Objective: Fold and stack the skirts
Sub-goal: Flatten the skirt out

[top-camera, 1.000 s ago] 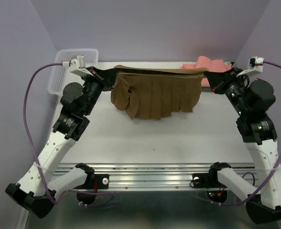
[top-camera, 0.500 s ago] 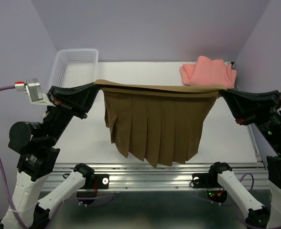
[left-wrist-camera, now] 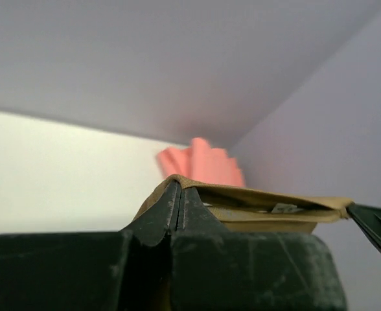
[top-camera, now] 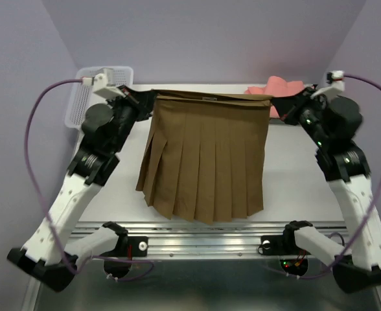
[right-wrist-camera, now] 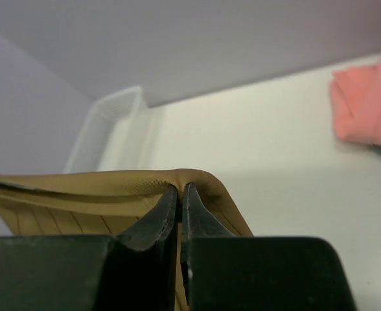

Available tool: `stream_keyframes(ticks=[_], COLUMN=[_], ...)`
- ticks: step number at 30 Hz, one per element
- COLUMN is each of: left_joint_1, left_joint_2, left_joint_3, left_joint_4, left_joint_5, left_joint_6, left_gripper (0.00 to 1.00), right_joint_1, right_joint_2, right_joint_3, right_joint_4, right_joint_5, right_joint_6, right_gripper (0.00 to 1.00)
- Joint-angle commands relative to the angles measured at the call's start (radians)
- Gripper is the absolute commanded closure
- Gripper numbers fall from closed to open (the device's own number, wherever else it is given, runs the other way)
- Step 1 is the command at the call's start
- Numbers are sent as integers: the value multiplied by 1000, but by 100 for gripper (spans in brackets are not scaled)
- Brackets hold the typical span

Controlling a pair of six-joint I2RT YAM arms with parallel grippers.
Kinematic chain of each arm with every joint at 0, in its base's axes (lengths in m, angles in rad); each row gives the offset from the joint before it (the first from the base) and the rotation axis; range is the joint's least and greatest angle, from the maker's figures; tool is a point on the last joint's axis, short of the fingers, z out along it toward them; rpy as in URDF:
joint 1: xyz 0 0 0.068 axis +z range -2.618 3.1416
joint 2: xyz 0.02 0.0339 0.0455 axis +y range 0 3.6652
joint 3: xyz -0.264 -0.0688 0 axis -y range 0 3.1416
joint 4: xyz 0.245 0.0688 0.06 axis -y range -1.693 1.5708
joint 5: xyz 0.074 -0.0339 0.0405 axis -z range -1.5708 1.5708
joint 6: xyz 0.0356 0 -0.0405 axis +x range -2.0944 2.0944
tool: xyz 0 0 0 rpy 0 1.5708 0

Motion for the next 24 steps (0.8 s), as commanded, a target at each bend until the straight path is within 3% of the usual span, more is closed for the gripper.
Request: stream_keyframes(ticks=[1,3,4,9,13,16,24], left_joint_1=[130,187,204,224,264,278,283], left_joint_2=[255,424,468,664,807,815,601], left_joint_3=[17,75,179,645,980,992,737], left_joint_4=[-41,-36,-38,-12,-115,-96,23], left_joint_5=[-288,-202,-183,-190,-99,-63,-23], left_joint_6=[-5,-2,13,149,165,169,165], left_gripper=[100,100,100,100,100,100,100], right_joint_1=[-31,-31,-31,-31,-41,-41,-41], right_joint_2=[239,327,377,649,750,750,613], right_joint_3=[-120,-96,-49,438,663,682,555], right_joint_4=[110,185,192,193,192,202,247], right_joint_5=[384,387,413,435,427,419,369], right_joint_6=[-21,-71,-84,-217,-261,-273,-285], right_gripper=[99,99,99,99,99,99,99])
